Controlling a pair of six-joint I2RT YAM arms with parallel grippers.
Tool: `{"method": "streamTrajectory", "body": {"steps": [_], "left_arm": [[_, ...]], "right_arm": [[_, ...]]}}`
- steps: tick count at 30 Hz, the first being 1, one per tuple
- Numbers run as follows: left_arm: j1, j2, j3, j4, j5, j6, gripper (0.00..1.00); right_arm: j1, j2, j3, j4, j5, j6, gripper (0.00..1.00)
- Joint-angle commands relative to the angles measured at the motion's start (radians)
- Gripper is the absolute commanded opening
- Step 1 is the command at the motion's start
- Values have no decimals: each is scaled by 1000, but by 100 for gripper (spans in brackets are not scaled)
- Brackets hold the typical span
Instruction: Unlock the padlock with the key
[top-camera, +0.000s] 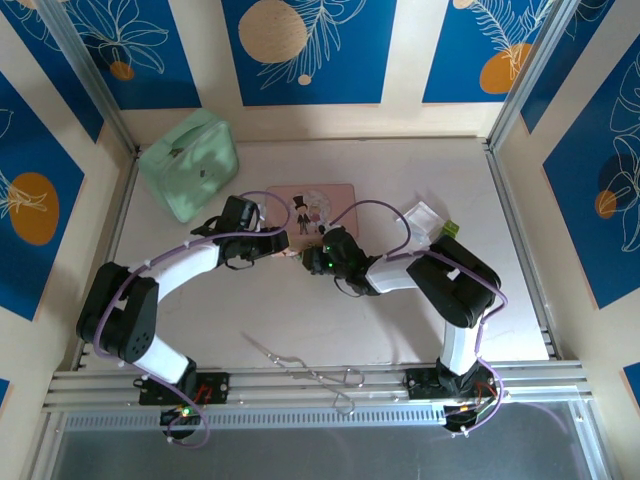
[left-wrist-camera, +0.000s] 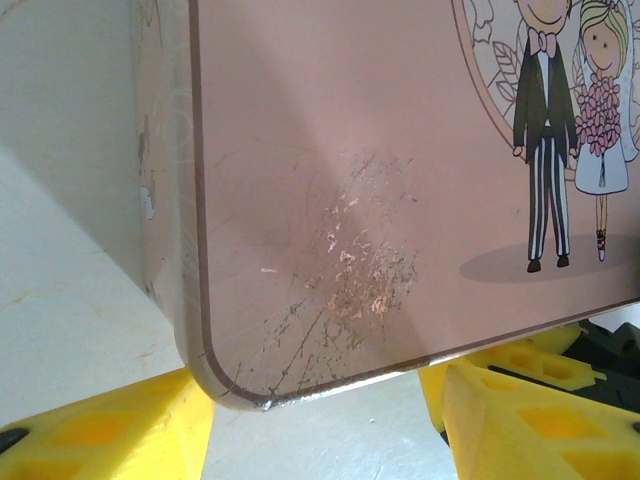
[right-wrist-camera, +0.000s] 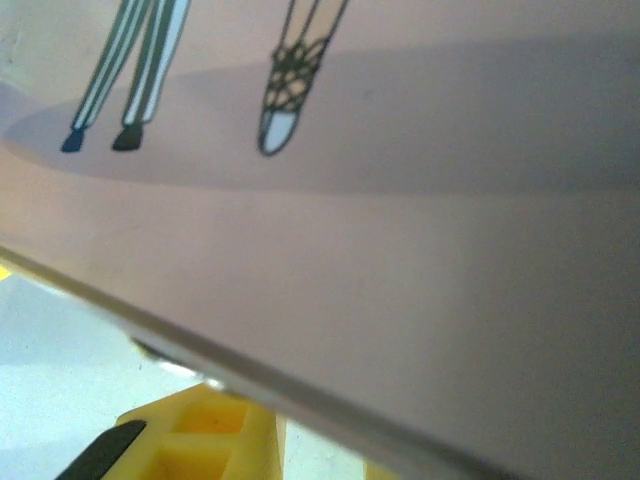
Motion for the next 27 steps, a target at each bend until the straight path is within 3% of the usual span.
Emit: {"method": "streamTrajectory", "body": {"steps": [1,5,14,27], "left_arm": [[8,-10,3,3,26,-8,62],[6,-10,-2,12,28,-13,62],[5,-11,-13,15,23,-11,62],[1,-33,-40,32,29,-26,61]], "right_arm": [[27,6,-8,-77,-20,26,23],[32,-2,-12,-96,-14,60,22],[17,0,19,-207,6,147,11],[-14,-49,14,-411,-59,288,7]]}}
